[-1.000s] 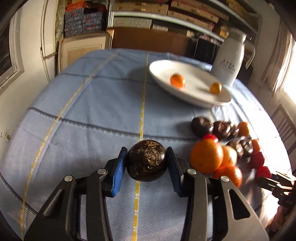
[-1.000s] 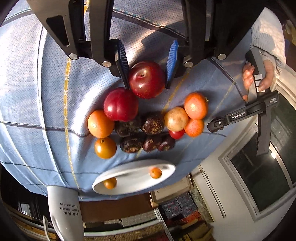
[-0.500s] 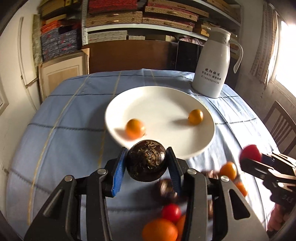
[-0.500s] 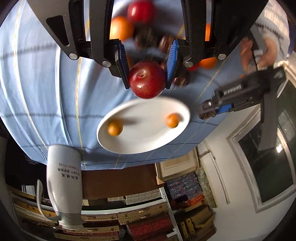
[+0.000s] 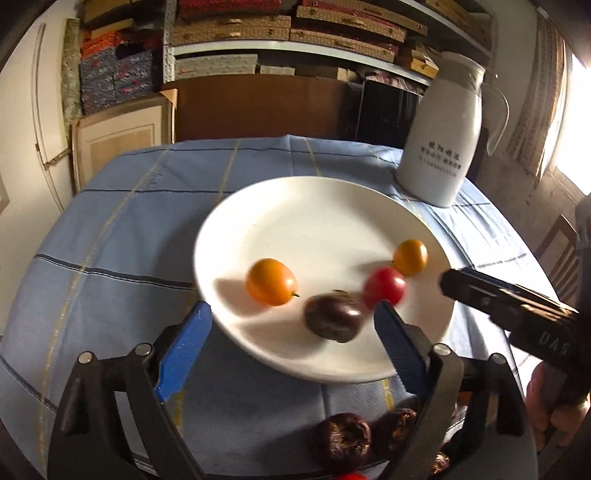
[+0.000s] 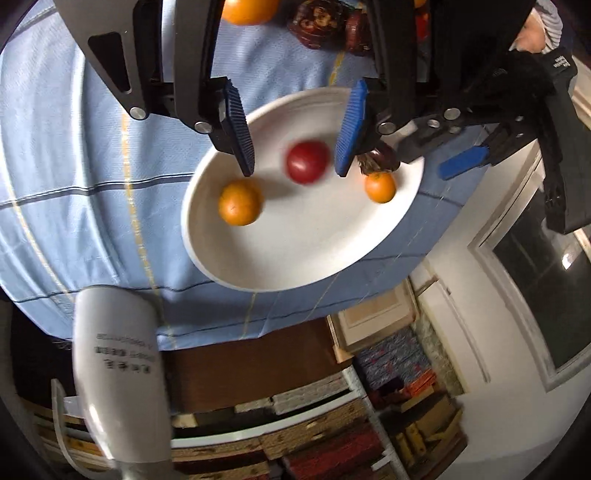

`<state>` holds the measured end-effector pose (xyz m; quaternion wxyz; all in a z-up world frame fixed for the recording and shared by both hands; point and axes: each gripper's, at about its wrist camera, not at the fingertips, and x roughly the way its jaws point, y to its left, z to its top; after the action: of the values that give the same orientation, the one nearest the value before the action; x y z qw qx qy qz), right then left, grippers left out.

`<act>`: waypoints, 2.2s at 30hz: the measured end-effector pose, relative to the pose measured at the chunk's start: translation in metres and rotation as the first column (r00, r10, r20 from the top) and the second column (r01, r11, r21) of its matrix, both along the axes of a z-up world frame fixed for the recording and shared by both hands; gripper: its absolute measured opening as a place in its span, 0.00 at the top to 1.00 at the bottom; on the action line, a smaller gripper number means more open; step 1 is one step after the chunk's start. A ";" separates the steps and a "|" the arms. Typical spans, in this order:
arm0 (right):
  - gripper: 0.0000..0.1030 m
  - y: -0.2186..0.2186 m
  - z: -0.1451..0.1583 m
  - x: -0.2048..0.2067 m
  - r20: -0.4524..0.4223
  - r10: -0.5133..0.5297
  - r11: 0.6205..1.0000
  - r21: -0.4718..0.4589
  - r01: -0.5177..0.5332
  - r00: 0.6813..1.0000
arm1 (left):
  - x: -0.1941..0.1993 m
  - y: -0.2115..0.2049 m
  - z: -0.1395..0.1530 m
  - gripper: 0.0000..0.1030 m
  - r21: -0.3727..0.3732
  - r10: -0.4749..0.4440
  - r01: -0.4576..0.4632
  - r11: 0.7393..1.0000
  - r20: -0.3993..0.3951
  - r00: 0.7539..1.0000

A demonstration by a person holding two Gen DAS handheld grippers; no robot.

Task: Organize fruits
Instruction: 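Lower the dark fruit and red plum onto the white plate and open both tools, then grasp a large orange with the left tool while the right tool reaches a red plum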

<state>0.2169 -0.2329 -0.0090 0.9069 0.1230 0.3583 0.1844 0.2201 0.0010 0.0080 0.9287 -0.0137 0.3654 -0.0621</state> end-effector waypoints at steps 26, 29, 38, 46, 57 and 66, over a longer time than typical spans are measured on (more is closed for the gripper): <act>0.23 -0.056 -0.015 -0.091 0.012 -0.124 0.991 0.049 0.123 0.992 | -0.113 0.045 -0.028 0.05 0.053 0.101 -0.099 0.994 -0.045 0.994; 0.22 -0.059 -0.017 -0.105 0.021 -0.132 0.990 0.043 0.131 0.991 | -0.131 0.043 -0.025 0.04 0.073 0.105 -0.103 0.992 -0.017 0.994; 0.17 -0.071 -0.022 -0.129 0.021 -0.154 0.986 0.072 0.152 0.988 | -0.161 0.038 -0.021 0.04 -0.040 -0.007 0.007 0.999 0.007 1.000; 0.17 -0.080 -0.024 -0.131 0.004 -0.172 0.979 0.113 0.171 0.985 | -0.159 0.065 -0.030 0.04 -0.049 0.120 -0.122 0.991 -0.050 0.992; 0.17 -0.080 -0.024 -0.134 0.005 -0.152 0.982 0.118 0.150 0.988 | -0.159 0.079 -0.035 0.04 -0.050 0.187 -0.191 0.980 -0.082 0.979; 0.17 -0.063 -0.025 -0.152 0.022 -0.083 0.995 0.061 0.081 0.996 | -0.153 0.072 -0.045 0.04 -0.030 0.139 -0.146 0.989 -0.161 0.977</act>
<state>0.0653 -0.2959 -0.0335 0.9139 0.1624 0.3363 0.1591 0.0666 0.0734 -0.0373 0.8983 -0.0643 0.4346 -0.0017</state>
